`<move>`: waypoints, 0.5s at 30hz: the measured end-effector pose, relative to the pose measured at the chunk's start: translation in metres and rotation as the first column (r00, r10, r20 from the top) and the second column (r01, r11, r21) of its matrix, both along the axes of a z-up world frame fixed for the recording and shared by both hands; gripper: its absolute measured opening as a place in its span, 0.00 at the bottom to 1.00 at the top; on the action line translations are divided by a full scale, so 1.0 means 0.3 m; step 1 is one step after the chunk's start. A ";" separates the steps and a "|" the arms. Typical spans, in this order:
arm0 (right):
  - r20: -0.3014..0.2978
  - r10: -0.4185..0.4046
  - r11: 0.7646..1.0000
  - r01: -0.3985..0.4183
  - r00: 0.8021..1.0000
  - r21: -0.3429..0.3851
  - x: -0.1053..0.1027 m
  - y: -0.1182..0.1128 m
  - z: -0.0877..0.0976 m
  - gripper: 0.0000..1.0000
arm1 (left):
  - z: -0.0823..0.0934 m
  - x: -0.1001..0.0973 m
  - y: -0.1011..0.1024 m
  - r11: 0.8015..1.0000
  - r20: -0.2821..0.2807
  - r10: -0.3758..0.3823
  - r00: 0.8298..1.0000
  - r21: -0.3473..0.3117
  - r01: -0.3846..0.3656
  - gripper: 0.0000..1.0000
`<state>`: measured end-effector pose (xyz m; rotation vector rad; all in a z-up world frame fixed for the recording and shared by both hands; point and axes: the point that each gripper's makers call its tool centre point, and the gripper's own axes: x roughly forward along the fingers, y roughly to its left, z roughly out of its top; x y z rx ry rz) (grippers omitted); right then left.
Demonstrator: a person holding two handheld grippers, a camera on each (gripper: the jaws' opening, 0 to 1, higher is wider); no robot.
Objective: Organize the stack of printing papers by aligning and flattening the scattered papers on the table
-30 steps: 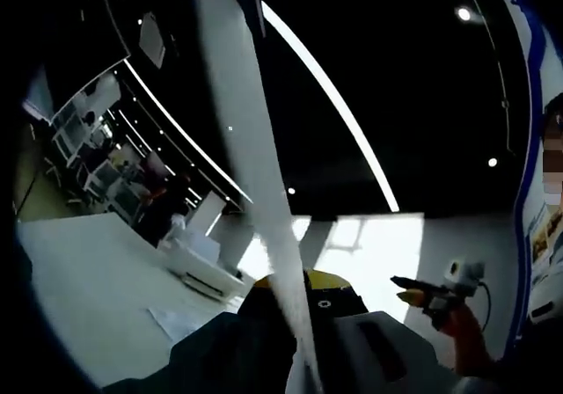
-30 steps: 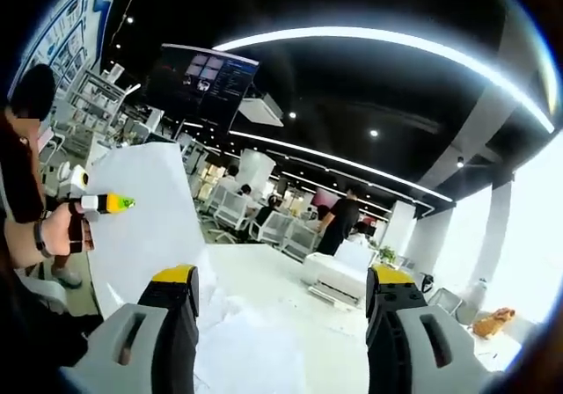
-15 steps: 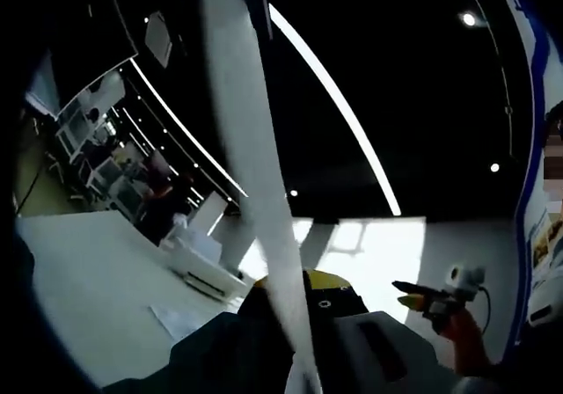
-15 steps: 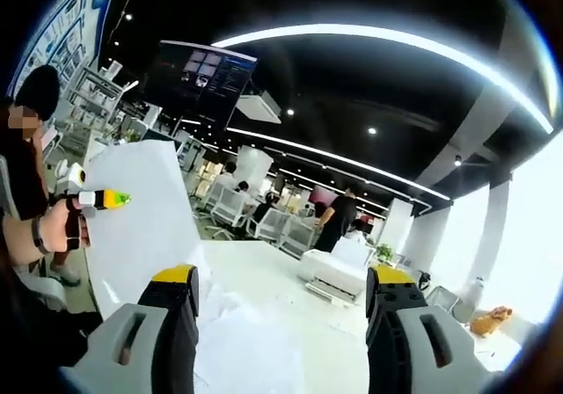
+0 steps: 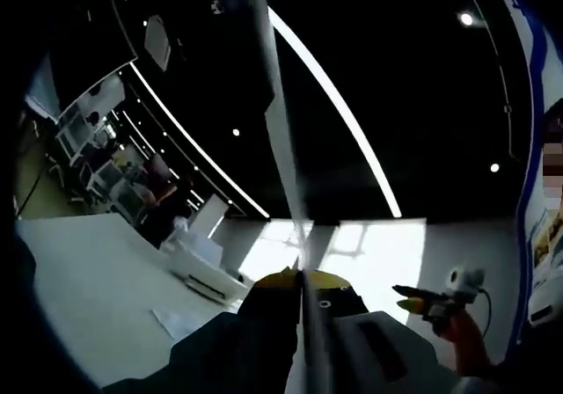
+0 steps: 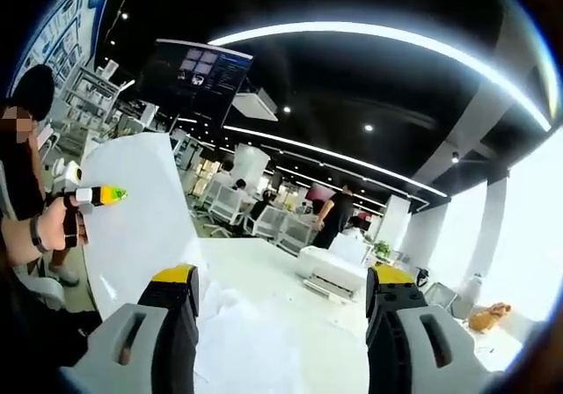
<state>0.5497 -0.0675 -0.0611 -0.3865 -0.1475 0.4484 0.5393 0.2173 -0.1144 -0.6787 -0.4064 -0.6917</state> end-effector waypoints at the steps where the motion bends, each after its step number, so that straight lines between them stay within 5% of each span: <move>1: 0.000 -0.002 1.000 0.002 1.000 0.000 -0.001 -0.002 -0.001 0.73 | -0.001 0.000 0.003 1.000 0.000 0.002 1.000 0.000 -0.002 0.05; 15: -0.026 -0.029 1.000 0.029 0.999 -0.002 0.010 -0.040 -0.038 0.73 | -0.027 0.008 0.032 0.998 -0.029 -0.018 0.999 -0.067 0.016 0.05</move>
